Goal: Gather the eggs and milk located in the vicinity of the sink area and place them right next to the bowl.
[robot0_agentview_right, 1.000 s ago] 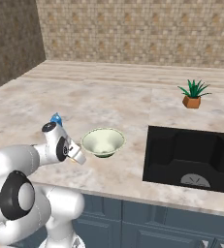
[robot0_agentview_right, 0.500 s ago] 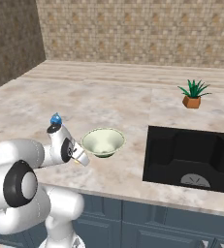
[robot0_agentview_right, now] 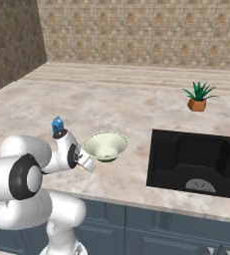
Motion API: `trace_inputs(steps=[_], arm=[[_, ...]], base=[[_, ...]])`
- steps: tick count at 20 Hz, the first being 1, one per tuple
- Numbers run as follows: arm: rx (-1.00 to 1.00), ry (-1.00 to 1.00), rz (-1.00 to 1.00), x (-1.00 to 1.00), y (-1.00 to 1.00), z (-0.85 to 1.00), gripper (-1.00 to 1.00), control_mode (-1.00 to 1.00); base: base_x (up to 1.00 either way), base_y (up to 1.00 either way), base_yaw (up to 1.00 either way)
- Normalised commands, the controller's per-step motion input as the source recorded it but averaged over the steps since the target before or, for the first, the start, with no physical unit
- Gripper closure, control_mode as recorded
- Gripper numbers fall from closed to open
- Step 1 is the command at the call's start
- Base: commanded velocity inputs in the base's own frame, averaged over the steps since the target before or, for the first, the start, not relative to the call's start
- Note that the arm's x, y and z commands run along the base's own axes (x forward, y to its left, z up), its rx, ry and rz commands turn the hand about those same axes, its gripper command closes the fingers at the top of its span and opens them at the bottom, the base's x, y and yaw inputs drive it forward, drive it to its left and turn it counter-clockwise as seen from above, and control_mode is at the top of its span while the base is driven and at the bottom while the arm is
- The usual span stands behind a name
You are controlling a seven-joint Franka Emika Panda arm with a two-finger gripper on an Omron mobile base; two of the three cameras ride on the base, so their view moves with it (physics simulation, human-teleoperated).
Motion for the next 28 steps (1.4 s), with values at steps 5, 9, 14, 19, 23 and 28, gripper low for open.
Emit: trace_inputs(steps=[5, 9, 14, 19, 23, 28], arm=[[0.0, -0.06, 0.0, 0.0, 0.0, -0.11, 1.0, -1.0], [0.0, -0.05, 0.0, 0.0, 0.0, -0.04, 1.0, -1.0], [0.0, -0.02, 0.0, 0.0, 0.0, -0.02, 1.0, -1.0], [0.0, 0.0, 0.0, 0.0, 0.0, -0.02, -1.0, -1.0], [0.0, 0.0, 0.0, 0.0, 0.0, 0.0, -1.0, -1.0], [0.0, -0.01, 0.0, -0.01, 0.0, 0.02, -1.0, -1.0]], base=[[0.0, 0.0, 0.0], [0.0, 0.0, 0.0], [0.0, 0.0, 0.0], [0.0, 0.0, 0.0], [0.0, 0.0, 0.0], [0.0, 0.0, 0.0]])
